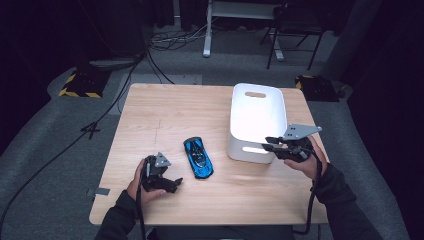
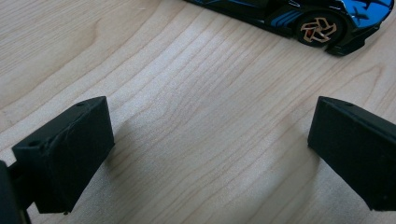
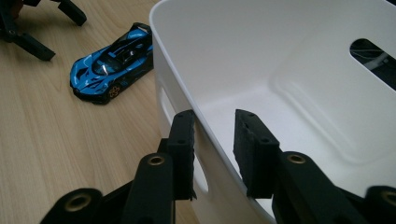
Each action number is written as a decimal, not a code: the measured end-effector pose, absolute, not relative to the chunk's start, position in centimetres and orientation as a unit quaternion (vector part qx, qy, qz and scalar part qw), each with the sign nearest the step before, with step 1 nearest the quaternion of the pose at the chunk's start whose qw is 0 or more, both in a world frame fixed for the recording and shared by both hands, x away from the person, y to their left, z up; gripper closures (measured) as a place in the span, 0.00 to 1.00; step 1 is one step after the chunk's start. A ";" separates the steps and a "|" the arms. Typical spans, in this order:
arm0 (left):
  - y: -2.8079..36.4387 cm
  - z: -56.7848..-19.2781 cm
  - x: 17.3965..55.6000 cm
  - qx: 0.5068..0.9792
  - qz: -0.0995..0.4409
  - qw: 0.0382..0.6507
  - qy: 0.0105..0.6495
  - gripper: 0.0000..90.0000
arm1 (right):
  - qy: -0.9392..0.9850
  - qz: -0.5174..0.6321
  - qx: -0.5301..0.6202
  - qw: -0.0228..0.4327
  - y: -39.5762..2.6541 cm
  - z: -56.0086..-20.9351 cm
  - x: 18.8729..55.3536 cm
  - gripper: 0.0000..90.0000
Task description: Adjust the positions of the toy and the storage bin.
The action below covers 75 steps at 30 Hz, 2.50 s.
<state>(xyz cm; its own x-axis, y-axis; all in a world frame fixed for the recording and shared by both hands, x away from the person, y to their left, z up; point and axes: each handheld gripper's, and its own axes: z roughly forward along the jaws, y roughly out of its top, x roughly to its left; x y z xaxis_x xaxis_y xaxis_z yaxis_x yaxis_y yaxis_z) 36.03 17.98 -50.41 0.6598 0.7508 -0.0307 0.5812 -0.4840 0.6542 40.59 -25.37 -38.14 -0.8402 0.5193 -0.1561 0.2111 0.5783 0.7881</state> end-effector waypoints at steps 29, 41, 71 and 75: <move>18.0 -50.4 36.0 0.851 0.133 0.324 0.390 0.01 | 0.854 0.450 0.198 0.171 -21.8 -37.2 41.1 0.42; 18.0 -50.4 36.0 0.851 0.131 0.324 0.391 0.01 | 0.862 0.431 0.174 0.201 -25.8 -37.2 42.6 0.32; 18.0 -50.4 36.0 0.852 0.135 0.323 0.390 0.01 | 0.880 0.440 0.153 0.098 -18.6 -39.2 45.2 0.75; 18.0 -50.4 36.0 0.852 0.135 0.323 0.390 0.01 | 0.882 0.432 0.151 0.112 -17.3 -39.3 44.5 0.90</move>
<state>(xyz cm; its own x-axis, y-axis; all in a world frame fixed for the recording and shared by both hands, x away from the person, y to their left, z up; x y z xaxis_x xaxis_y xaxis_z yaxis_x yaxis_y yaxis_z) 36.04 18.00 -50.39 0.6597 0.7512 -0.0212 0.5764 -0.4877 0.6557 44.52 -17.29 -39.27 -0.9293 0.3632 -0.0671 0.1696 0.5810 0.7960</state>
